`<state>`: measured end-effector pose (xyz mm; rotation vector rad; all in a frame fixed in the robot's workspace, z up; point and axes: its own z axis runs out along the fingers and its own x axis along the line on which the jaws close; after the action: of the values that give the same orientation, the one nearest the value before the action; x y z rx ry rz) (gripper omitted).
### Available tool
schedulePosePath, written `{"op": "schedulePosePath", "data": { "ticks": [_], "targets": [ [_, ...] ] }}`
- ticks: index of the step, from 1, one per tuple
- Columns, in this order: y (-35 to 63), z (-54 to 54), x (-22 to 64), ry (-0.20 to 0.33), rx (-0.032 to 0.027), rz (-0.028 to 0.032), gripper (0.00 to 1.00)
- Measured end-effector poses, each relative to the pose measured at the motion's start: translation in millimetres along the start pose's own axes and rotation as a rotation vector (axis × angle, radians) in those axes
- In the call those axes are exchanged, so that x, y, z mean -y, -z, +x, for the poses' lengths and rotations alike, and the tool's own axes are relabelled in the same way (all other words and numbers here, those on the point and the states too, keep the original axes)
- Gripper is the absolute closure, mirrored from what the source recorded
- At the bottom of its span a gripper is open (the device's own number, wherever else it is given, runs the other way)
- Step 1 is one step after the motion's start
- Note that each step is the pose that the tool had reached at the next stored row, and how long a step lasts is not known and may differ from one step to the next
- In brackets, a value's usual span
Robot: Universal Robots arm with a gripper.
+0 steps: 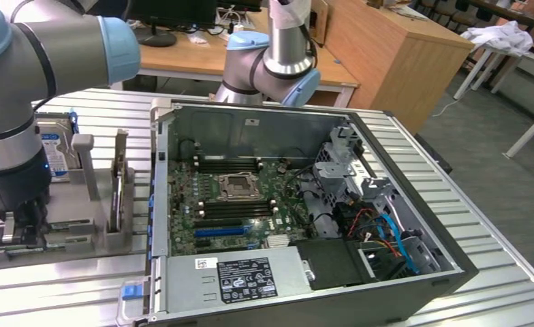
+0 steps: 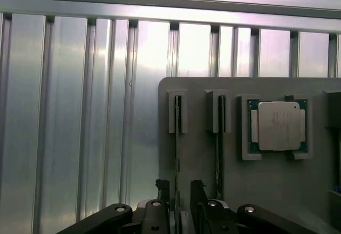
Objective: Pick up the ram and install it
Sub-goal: 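Pick up the ram and move it above insertion slot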
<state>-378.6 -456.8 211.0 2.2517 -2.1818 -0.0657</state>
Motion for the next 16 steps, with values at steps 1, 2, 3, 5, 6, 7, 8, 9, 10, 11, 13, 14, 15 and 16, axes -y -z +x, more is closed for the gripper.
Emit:
{"op": "schedulePosePath", "data": {
  "ticks": [1,2,3,5,6,7,8,9,10,11,13,14,15,16],
  "targets": [
    [-1.5,0.1,0.0,0.0,0.0,0.0,0.7],
    [-2.8,0.1,0.1,0.0,0.0,0.0,0.7],
    [-3.8,0.1,0.1,0.0,0.0,0.0,0.7],
    [-4.9,0.1,0.1,0.0,0.0001,-0.0001,0.7],
    [-5.0,0.1,0.1,0.0,0.0009,-0.0002,0.7],
    [-5.1,0.0,0.1,0.0,0.0023,0.0,0.7],
    [-5.2,0.1,0.4,0.0,0.0036,0.0001,0.7],
    [-5.3,0.2,1.3,0.0,0.0043,0.0003,0.7],
    [-5.2,0.2,2.6,0.0,0.0048,0.0003,0.7],
    [-5.2,0.2,4.1,0.0,0.0053,0.0003,0.7],
    [-5.2,0.4,7.3,0.0,0.0062,0.0002,0.7],
    [-5.1,0.4,9.1,0.0,0.0067,0.0003,0.7],
    [-5.1,0.5,10.6,0.0,0.0072,0.0003,0.7],
    [-5.0,0.5,11.5,0.0,0.0078,0.0002,0.7]
  ]
}}
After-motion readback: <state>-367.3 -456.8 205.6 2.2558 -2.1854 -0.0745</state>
